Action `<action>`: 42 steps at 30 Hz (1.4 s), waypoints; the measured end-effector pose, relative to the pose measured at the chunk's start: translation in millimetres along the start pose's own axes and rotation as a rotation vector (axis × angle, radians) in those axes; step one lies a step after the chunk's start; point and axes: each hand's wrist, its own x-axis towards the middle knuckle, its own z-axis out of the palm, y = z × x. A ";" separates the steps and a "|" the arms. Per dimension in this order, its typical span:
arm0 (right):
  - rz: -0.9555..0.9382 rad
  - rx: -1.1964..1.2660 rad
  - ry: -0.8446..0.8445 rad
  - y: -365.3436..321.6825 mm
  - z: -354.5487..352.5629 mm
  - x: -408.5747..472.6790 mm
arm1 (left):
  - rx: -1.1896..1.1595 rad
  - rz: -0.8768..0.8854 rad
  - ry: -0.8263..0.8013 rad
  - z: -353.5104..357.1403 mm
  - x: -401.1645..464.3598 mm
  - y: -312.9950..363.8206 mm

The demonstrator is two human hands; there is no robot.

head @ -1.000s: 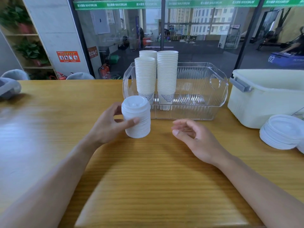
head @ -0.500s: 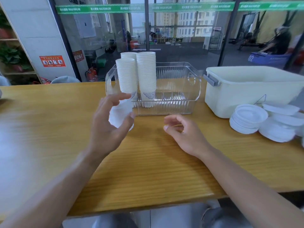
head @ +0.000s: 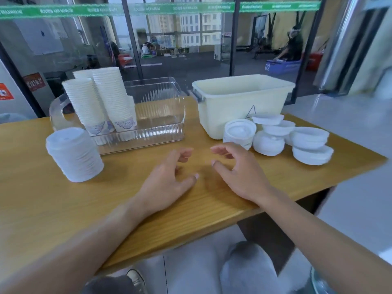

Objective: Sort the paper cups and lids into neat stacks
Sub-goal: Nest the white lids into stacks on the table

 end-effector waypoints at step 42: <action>-0.016 0.113 -0.167 -38.5 82.3 51.5 | -0.111 -0.234 0.082 -72.3 0.0 -60.7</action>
